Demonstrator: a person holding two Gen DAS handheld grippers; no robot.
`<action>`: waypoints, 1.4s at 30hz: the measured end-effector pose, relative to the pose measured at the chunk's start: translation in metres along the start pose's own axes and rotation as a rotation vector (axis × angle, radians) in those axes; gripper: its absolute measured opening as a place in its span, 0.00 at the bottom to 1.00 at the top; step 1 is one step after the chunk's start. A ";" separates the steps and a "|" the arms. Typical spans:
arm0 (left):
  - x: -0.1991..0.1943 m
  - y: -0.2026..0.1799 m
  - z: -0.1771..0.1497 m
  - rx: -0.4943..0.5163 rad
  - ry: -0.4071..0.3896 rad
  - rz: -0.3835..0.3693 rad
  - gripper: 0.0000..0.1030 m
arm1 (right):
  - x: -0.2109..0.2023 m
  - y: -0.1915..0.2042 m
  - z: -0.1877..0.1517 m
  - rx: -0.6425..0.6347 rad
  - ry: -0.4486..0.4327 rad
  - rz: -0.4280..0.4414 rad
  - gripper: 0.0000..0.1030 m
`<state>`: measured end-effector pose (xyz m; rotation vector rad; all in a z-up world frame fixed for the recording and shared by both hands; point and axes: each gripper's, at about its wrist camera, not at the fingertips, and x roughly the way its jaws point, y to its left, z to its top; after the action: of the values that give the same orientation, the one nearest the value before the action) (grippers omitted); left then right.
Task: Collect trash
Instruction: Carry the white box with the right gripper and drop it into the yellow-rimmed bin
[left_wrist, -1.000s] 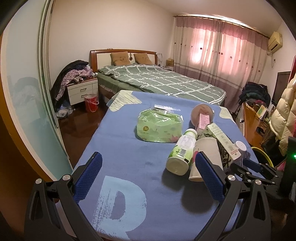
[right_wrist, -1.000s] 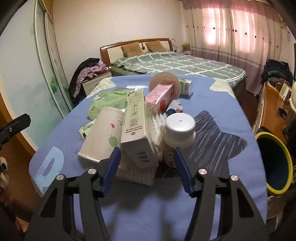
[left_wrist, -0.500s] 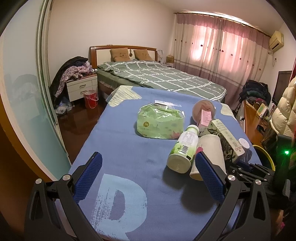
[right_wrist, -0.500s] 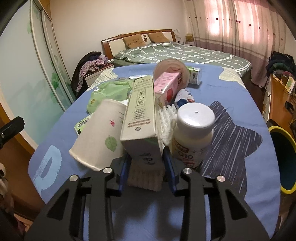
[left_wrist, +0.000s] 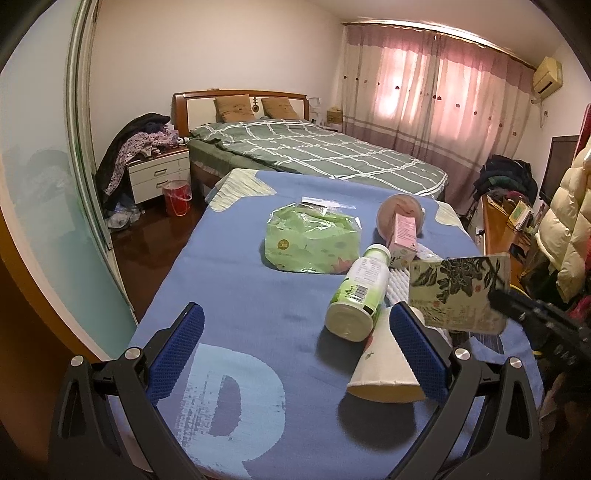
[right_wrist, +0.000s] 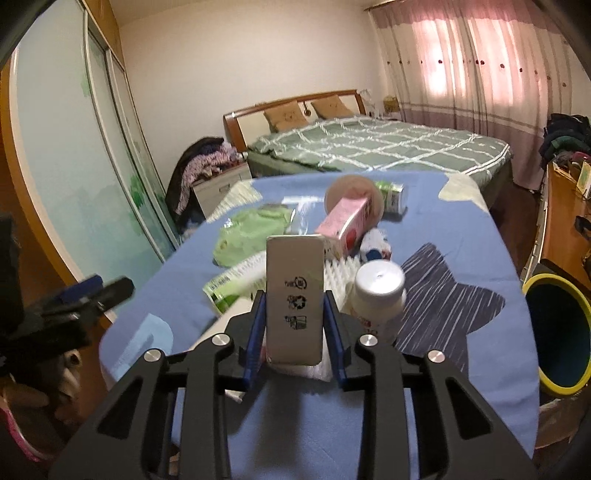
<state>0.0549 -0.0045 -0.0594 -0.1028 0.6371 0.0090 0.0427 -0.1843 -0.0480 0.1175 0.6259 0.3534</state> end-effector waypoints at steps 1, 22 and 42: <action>0.000 -0.001 0.000 0.002 0.001 -0.003 0.96 | -0.005 -0.001 0.002 0.005 -0.013 0.000 0.28; 0.010 -0.039 -0.012 0.080 0.045 -0.076 0.96 | -0.077 -0.048 0.021 0.114 -0.164 -0.049 0.28; 0.031 -0.077 -0.020 0.158 0.110 -0.121 0.96 | -0.060 -0.069 0.004 0.124 -0.084 -0.078 0.28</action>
<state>0.0710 -0.0837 -0.0870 0.0109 0.7383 -0.1644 0.0196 -0.2703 -0.0267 0.2249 0.5680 0.2327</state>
